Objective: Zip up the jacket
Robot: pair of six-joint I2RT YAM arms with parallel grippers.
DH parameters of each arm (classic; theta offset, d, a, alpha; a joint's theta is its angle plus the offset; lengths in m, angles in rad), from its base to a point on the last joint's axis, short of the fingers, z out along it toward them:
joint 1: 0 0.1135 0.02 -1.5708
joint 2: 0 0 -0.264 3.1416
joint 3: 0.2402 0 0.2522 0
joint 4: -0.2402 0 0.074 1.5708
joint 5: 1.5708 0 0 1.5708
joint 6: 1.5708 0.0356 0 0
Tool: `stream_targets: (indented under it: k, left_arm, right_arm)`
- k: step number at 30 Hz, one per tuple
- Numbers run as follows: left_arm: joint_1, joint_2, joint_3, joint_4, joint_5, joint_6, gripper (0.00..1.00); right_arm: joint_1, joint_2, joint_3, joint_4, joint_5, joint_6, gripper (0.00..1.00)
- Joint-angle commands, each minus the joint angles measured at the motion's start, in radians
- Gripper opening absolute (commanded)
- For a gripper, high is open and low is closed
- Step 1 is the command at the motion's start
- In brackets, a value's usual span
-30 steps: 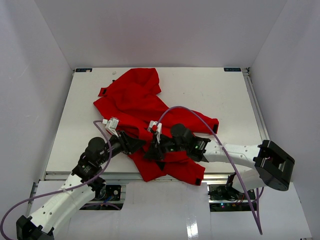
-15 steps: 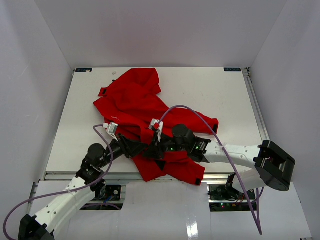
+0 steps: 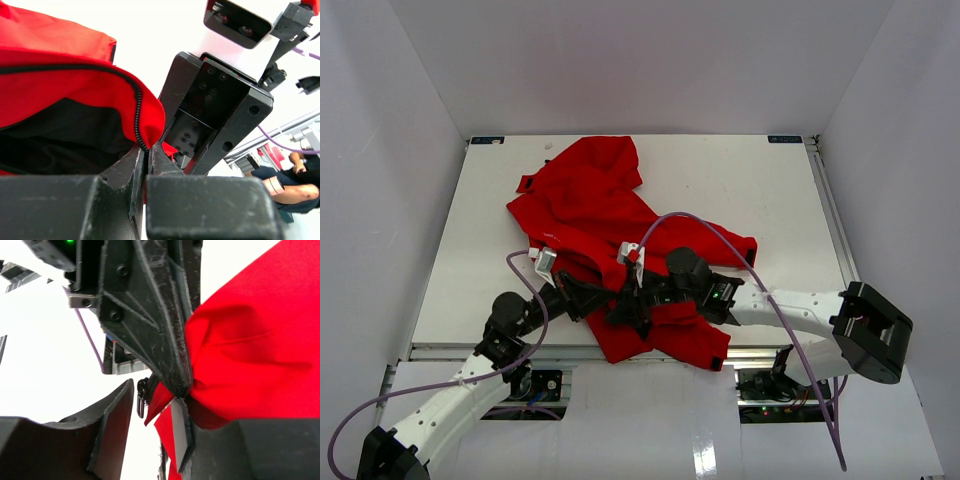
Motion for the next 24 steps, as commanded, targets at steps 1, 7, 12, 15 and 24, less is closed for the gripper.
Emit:
stream_targets:
  k: [1, 7, 12, 15, 24]
  left_arm:
    - [-0.009, -0.003, 0.009, 0.071, 0.137, 0.021, 0.00]
    - [-0.009, 0.005, 0.006, 0.100, 0.173, 0.015, 0.00]
    - [-0.009, 0.016, 0.005, 0.107, 0.189, 0.023, 0.00]
    - [-0.009, 0.016, 0.006, 0.103, 0.188, 0.025, 0.00]
    - [-0.009, 0.019, 0.014, 0.100, 0.185, 0.027, 0.00]
  right_arm:
    - [-0.008, -0.057, 0.009, 0.029, -0.047, -0.037, 0.45]
    - [-0.036, -0.075, 0.009, -0.005, -0.063, -0.042, 0.42]
    - [-0.052, -0.078, 0.009, -0.008, -0.069, -0.035, 0.44]
    - [-0.055, -0.080, 0.012, -0.013, -0.064, -0.031, 0.38]
    - [-0.055, -0.059, 0.027, -0.028, -0.070, -0.035, 0.11]
